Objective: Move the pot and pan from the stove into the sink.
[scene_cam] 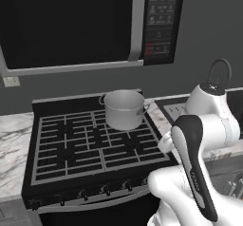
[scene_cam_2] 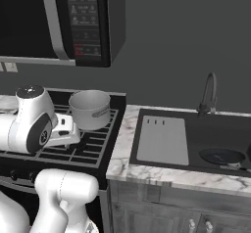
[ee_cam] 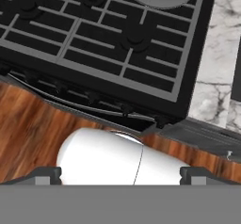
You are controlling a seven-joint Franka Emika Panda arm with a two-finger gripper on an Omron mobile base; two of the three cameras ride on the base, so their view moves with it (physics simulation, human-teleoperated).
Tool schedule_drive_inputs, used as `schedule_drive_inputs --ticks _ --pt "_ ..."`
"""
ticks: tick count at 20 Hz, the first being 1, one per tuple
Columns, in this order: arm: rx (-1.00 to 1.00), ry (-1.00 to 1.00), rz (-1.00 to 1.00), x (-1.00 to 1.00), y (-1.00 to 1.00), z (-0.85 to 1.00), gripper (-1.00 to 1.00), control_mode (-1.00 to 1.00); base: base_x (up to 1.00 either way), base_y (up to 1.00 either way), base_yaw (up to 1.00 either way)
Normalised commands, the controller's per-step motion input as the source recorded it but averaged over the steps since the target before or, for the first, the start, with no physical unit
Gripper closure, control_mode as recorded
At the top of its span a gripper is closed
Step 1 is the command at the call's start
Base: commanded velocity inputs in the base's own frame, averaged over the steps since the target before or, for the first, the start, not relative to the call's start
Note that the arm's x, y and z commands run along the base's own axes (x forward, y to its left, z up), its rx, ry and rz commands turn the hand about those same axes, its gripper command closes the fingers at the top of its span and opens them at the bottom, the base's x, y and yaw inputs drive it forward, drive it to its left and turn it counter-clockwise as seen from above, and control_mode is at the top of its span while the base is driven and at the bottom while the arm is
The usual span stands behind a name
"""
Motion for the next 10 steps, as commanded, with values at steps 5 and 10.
schedule_drive_inputs --ticks 5,10 --pt "0.00 -0.08 0.00 0.30 0.26 0.17 -1.00 -1.00 0.00 0.00 0.00" --pt "0.00 -0.14 0.00 0.22 0.38 0.36 -1.00 -1.00 0.00 0.00 0.00"
